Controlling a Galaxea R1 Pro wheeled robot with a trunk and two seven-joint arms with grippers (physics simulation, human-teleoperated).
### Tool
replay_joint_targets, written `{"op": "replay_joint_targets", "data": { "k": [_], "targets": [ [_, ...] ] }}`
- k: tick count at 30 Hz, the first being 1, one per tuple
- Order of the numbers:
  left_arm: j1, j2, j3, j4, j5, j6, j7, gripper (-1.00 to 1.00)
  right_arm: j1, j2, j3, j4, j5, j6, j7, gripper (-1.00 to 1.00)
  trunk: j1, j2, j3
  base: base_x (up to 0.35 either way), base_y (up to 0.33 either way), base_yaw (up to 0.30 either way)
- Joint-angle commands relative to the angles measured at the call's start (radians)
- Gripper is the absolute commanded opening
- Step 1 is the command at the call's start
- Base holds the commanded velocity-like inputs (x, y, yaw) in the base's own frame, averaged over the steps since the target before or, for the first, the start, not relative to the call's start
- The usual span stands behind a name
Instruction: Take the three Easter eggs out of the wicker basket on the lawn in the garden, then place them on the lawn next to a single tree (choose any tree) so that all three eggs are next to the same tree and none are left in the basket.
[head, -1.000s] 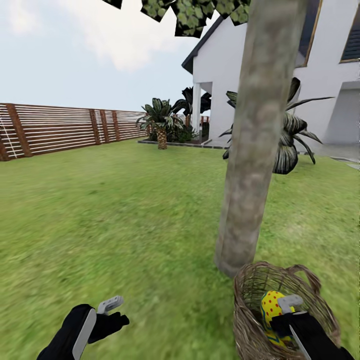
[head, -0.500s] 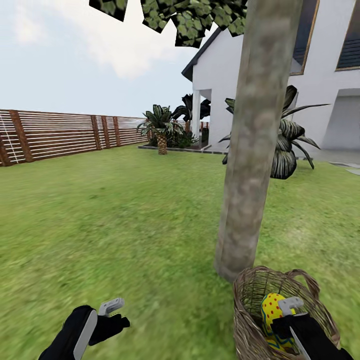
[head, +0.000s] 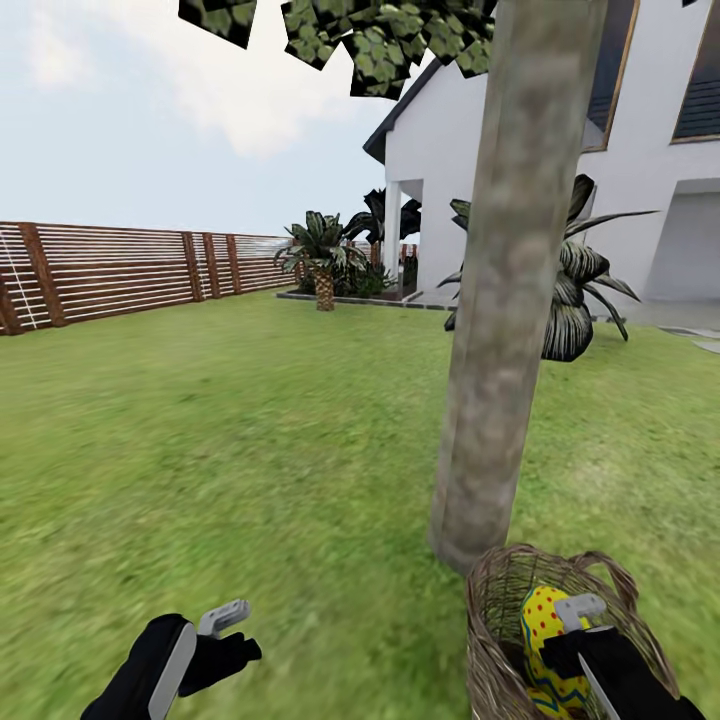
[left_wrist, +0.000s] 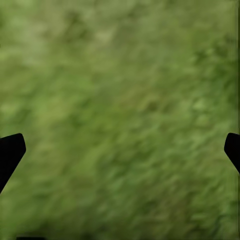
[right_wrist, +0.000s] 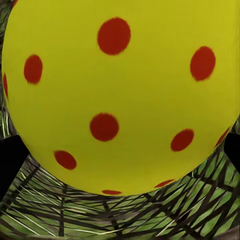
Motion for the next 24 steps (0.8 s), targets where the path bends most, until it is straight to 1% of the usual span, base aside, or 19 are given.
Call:
{"op": "replay_joint_targets", "data": {
  "k": [1, 14, 24],
  "targets": [
    [0.000, 0.000, 0.002, -0.001, 0.003, 0.005, 0.001, 1.00, 0.000, 0.000, 0.002, -0.001, 0.011, 0.005, 0.007, -1.00, -0.004, 0.007, 0.002, 0.000, 0.000, 0.000],
    [0.000, 0.000, 0.002, -0.001, 0.002, 0.003, 0.001, 1.00, 0.000, -0.001, 0.002, -0.001, 0.011, 0.005, 0.005, -1.00, -0.054, 0.098, 0.043, 0.000, 0.000, 0.000],
    [0.000, -0.006, 0.002, -0.001, 0.003, 0.003, 0.001, 1.00, 0.000, -0.001, 0.000, -0.001, 0.010, 0.005, 0.005, -1.00, -0.092, 0.168, 0.074, 0.000, 0.000, 0.000]
  ]
}}
